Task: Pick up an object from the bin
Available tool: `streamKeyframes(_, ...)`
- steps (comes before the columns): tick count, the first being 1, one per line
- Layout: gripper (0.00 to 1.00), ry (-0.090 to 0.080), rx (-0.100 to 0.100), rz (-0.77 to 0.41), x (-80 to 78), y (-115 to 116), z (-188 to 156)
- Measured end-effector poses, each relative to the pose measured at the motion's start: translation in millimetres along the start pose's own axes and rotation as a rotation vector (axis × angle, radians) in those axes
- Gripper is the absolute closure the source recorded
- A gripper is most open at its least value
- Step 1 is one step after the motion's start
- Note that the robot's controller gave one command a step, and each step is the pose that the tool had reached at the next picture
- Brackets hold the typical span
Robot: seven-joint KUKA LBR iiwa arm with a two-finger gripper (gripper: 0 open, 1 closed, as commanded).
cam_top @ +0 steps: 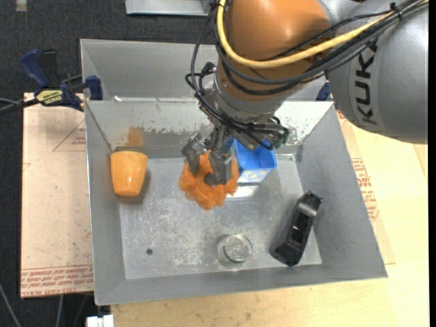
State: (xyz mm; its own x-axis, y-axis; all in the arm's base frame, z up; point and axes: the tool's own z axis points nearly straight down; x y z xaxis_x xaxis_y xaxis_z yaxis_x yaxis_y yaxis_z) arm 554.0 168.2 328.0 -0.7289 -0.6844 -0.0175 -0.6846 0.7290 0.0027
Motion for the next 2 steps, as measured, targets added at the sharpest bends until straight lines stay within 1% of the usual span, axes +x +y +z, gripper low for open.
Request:
streamKeyframes(1,1.0,-0.006,0.002,-0.016,-5.2,-5.7,21.8)
streamKeyframes(2,1.0,-0.003,0.001,-0.023,-6.6,-6.8,29.5)
